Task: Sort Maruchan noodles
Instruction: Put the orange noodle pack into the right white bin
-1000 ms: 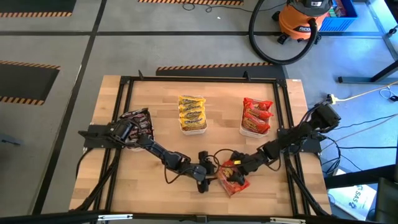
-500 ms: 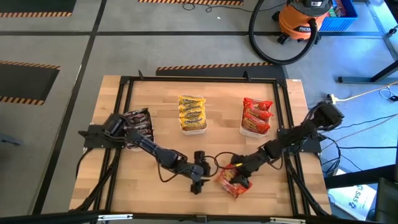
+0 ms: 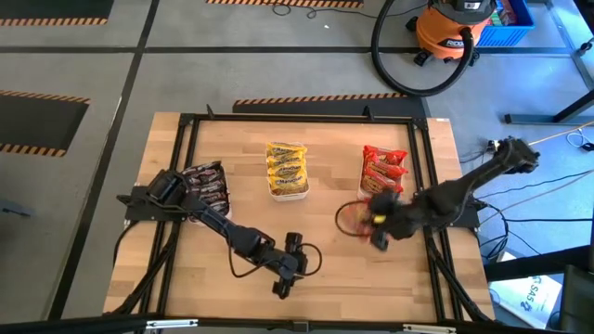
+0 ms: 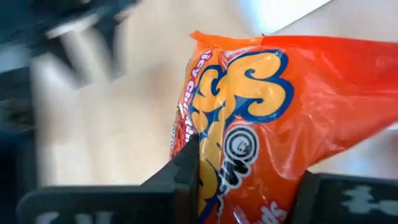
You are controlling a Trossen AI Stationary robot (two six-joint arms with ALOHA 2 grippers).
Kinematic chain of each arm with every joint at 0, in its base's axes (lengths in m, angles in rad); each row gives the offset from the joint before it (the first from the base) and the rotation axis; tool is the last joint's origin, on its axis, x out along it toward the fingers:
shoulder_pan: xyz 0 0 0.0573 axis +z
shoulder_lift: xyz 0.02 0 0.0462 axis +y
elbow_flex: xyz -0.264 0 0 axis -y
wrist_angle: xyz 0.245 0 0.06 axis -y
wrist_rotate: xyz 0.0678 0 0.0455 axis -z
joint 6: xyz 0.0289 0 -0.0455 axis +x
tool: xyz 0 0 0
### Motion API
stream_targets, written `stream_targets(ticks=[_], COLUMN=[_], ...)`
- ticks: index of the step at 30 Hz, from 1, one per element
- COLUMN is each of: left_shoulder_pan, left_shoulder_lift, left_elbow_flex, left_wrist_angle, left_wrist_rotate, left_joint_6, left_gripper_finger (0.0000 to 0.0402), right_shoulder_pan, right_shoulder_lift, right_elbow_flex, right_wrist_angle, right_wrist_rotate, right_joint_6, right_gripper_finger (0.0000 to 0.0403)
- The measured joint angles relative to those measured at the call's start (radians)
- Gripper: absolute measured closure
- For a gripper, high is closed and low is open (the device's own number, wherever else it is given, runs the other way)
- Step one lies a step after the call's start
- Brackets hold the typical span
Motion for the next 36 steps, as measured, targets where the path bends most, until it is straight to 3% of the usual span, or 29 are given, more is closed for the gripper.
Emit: stream_targets(ticks=[4, 8, 12, 21, 36], left_shoulder_pan=[0.001, 0.001, 0.001, 0.001, 0.002], left_shoulder_lift=[0.0, 0.0, 0.0, 0.0, 0.0], left_elbow_flex=[0.0, 0.0, 0.0, 0.0, 0.0], left_wrist_angle=[-0.003, -0.002, -0.002, -0.001, 0.001], left_wrist_rotate=[0.0, -0.001, -0.001, -0.001, -0.009], left_joint_6=[0.0, 0.0, 0.0, 0.0, 0.0], left_gripper_finger=[0.0154, 0.0154, 0.0154, 0.0154, 0.0154], right_shoulder_pan=[-0.001, -0.023, -0.092, -0.267, -0.288], right_shoulder_lift=[-0.01, -0.008, -0.007, -0.006, 0.009], right_elbow_flex=[0.174, 0.242, 0.208, 0.061, -0.106], right_wrist_angle=[-0.387, -0.566, -0.618, -0.554, -0.379], right_wrist_rotate=[0.242, 0.364, 0.331, 0.16, 0.051], right_joint_6=[-0.03, -0.081, -0.139, -0.234, -0.346], right_gripper_finger=[0.0334, 0.0334, 0.0334, 0.0333, 0.0333])
